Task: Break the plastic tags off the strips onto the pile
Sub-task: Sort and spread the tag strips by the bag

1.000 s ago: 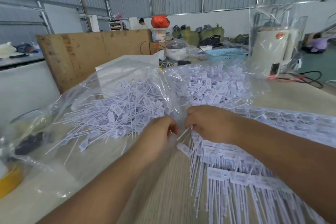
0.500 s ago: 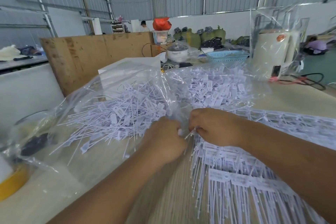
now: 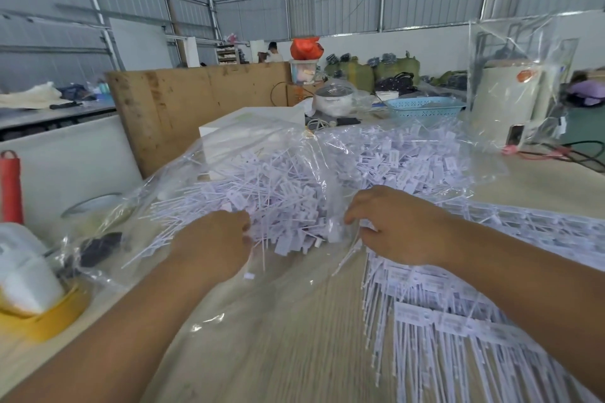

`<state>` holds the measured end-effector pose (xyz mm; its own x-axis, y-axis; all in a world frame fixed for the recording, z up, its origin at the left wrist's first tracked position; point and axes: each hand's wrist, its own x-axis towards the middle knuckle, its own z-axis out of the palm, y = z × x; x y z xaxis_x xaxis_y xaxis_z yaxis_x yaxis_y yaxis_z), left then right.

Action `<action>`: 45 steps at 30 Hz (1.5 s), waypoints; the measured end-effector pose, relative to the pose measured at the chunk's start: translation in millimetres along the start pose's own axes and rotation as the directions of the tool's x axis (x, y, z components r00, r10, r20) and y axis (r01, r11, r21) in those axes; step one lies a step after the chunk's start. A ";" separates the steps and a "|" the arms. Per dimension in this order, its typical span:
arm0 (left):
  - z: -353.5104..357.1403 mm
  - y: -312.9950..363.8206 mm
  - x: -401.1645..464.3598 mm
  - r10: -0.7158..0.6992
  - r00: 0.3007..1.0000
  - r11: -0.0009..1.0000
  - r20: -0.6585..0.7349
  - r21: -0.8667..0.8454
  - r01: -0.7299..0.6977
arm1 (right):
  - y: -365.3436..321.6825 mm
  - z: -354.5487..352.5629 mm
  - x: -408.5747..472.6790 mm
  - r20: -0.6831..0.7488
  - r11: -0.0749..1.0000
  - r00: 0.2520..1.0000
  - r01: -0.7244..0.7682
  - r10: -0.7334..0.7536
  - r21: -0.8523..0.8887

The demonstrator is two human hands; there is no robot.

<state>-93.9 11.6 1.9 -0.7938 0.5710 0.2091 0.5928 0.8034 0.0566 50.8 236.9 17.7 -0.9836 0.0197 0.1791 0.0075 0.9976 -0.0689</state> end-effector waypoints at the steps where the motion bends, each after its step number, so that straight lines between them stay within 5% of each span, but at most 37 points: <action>1: 6.1 -3.4 -0.9 -0.013 1.000 0.993 0.006 0.121 0.012 | -1.8 -1.2 -0.9 -0.043 1.000 0.999 -0.001 0.001 -0.006; 4: 9.8 -4.3 -11.5 0.018 0.996 0.953 -0.087 0.302 0.009 | -10.2 -1.1 -0.9 -0.157 1.000 0.988 0.002 -0.003 -0.009; 6: 6.5 -0.7 -25.6 0.124 0.973 0.975 -0.195 0.208 -0.082 | -16.3 1.1 3.3 -0.111 0.996 0.994 -0.003 -0.008 -0.091; 9: 1.7 8.1 -55.2 0.230 0.973 0.967 -0.016 -0.106 -0.230 | -21.8 11.5 18.8 0.027 0.971 0.999 -0.018 0.026 -0.236; 11: 11.3 9.4 -64.5 0.290 0.948 0.956 0.128 0.006 -0.294 | -20.5 17.2 32.1 0.022 0.966 0.998 -0.055 0.063 -0.254; 16: 34.5 -16.3 -38.1 0.173 0.985 0.972 0.006 0.161 -0.172 | -2.2 14.4 44.5 -0.083 0.952 0.975 -0.220 0.206 -0.215; 21: 35.8 -25.9 -16.4 0.135 0.990 0.975 -0.036 0.182 -0.127 | -12.0 7.4 29.5 -0.049 0.964 0.982 -0.190 0.184 -0.185; 25: 25.1 -20.1 -26.6 0.148 0.985 0.979 -0.083 0.156 -0.134 | -28.6 -9.1 -4.0 -0.324 0.996 0.946 0.004 -0.032 -0.085; 27: 9.4 -14.5 -34.8 0.178 0.977 0.984 -0.119 -0.004 -0.180 | -35.0 -16.5 -19.3 -0.401 0.995 0.912 0.063 -0.087 -0.073; 29: -7.4 -7.9 -36.9 0.192 0.976 0.913 -0.099 -0.347 -0.214 | -36.9 -18.2 -25.0 -0.361 0.994 0.929 0.049 -0.081 -0.098; 31: -13.0 0.9 -32.1 0.255 0.967 0.835 -0.029 -0.497 -0.235 | -36.8 -16.2 -27.4 -0.356 0.991 0.930 0.051 -0.092 -0.121; 36: 23.1 25.0 1.7 0.313 0.902 0.943 0.298 -0.212 -0.257 | -38.9 -10.6 -33.5 -0.344 0.994 0.935 0.063 -0.090 -0.089; 41: 41.0 35.5 38.5 0.241 0.964 0.919 0.112 -0.347 -0.189 | -33.9 0.5 -32.7 -0.263 0.991 0.961 0.059 -0.089 -0.119; 45: 46.2 41.4 21.8 0.290 0.955 0.927 0.061 -0.264 -0.265 | -18.4 -0.7 -35.3 -0.124 1.000 0.992 0.025 -0.023 0.015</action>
<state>-92.9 65.1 -36.3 -0.5945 0.7888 0.1562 0.7958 0.5492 0.2553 85.6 217.8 13.3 -0.9535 0.0046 0.3014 -0.0201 0.9967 -0.0788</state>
